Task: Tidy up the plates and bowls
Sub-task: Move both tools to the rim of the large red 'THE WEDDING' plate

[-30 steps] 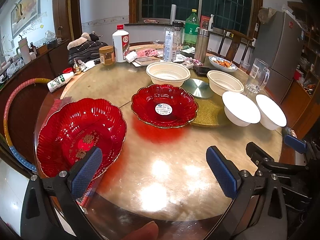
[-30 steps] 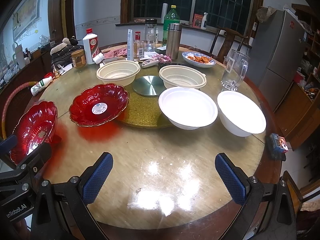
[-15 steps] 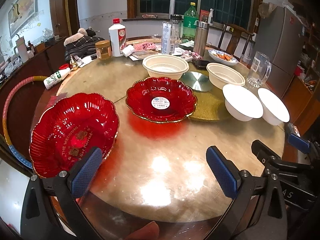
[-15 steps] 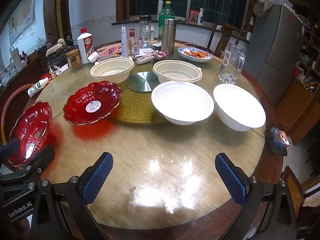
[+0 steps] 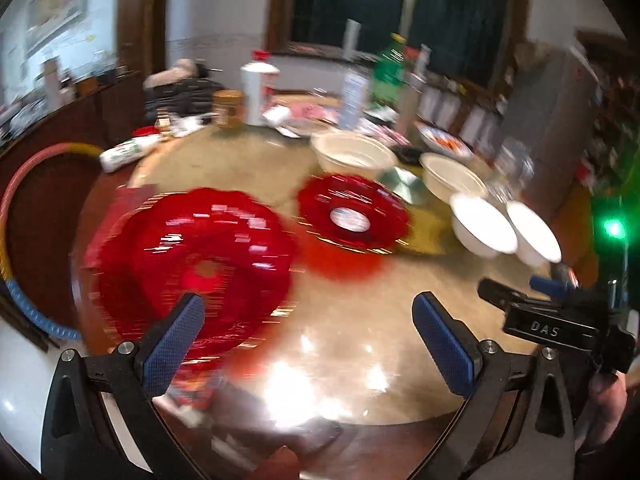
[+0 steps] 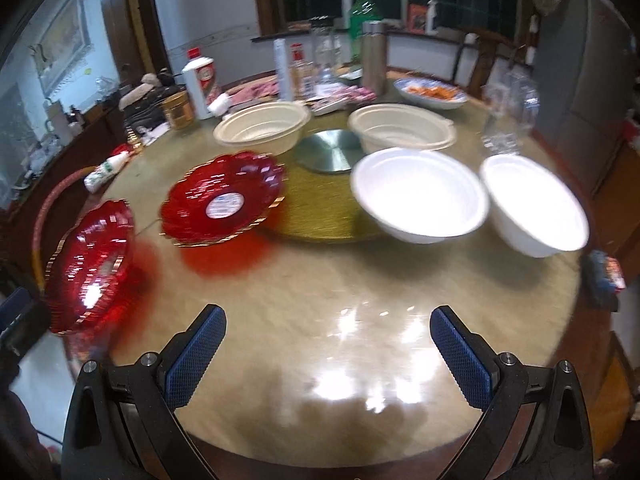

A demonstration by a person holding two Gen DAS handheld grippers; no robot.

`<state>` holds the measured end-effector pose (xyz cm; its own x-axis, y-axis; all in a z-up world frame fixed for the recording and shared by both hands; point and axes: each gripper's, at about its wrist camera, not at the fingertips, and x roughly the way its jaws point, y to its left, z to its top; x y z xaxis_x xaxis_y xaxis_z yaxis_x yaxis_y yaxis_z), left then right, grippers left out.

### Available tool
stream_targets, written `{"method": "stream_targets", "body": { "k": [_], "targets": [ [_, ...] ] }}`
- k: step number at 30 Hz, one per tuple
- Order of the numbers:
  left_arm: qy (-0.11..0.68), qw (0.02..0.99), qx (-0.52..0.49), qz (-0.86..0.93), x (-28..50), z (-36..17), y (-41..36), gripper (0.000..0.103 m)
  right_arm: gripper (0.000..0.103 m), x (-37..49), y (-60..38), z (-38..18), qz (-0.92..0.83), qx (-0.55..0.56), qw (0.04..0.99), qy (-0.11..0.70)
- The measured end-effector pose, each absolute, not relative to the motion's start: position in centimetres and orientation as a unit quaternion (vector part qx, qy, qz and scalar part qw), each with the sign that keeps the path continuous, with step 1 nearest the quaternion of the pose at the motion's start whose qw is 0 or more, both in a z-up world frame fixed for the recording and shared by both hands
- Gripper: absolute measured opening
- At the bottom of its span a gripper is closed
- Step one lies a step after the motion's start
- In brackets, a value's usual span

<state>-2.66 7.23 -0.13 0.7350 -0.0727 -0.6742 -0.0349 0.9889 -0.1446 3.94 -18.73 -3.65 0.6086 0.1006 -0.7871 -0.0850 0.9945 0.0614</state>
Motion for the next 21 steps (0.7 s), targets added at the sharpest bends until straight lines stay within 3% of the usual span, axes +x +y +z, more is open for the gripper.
{"method": "stream_targets", "body": {
  "k": [6,10,21],
  "targets": [
    [0.35,0.926,-0.096,0.1,-3.7,-0.4,15.2,0.103,0.103,5.4,-14.3,-3.8,0.137,0.026,0.876,0.461],
    [0.381,0.908,-0.083,0.151,-2.6,-2.4,18.7,0.103,0.103,6.6,-10.6,-3.9,0.194,0.041,0.853,0.482],
    [0.443,0.875,-0.103,0.167,1.0,-5.7,21.0,0.103,0.103,10.8,-3.2,-7.1,0.244,0.074,0.792,0.554]
  ]
}}
